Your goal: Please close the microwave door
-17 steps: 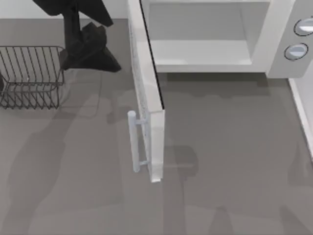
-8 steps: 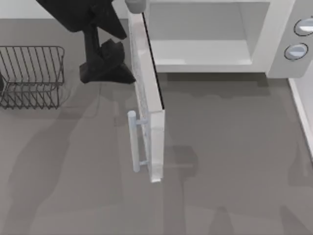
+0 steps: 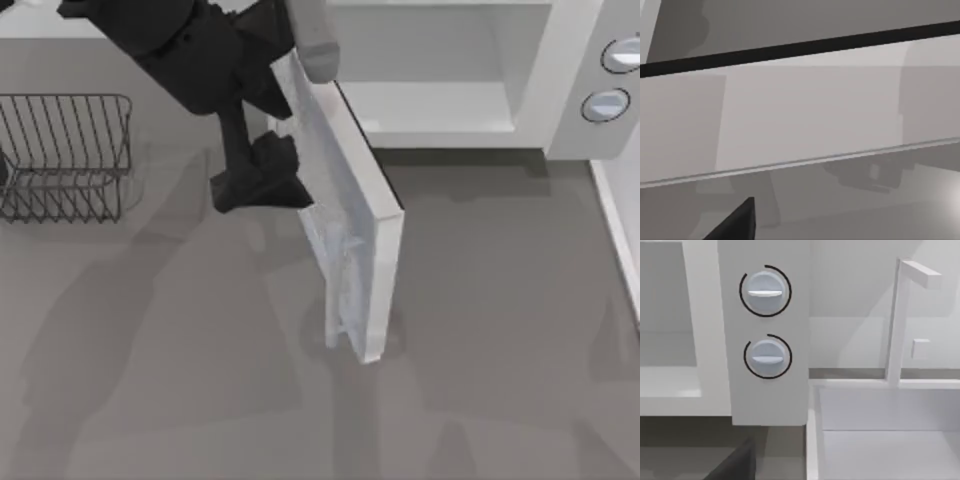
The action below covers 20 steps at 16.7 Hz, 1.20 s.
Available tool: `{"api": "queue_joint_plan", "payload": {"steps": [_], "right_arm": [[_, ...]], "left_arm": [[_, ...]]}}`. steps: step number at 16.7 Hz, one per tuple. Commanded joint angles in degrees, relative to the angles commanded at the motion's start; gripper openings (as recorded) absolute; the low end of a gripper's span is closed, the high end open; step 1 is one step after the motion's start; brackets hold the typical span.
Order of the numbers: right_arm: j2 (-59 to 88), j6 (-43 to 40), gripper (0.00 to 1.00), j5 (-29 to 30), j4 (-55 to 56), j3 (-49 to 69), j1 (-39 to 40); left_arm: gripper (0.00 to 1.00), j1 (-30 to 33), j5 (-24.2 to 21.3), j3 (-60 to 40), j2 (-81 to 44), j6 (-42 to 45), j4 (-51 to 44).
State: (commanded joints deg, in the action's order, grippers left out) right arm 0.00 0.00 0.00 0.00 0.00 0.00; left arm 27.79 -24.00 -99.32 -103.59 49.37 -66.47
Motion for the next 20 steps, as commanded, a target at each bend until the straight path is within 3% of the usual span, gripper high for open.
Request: {"api": "queue_joint_plan", "payload": {"steps": [2,15,20], "right_arm": [[0.00,0.00,1.00,0.00,0.00,0.00,0.00],[0.00,0.00,1.00,0.00,0.00,0.00,0.00],[0.00,0.00,1.00,0.00,0.00,0.00,0.00]], "left_arm": [[1.00,0.00,0.00,0.00,0.00,0.00,0.00],[0.02,0.00,0.00,0.00,0.00,0.00,0.00],[0.00,0.00,0.00,0.00,0.00,0.00,0.00]]}}
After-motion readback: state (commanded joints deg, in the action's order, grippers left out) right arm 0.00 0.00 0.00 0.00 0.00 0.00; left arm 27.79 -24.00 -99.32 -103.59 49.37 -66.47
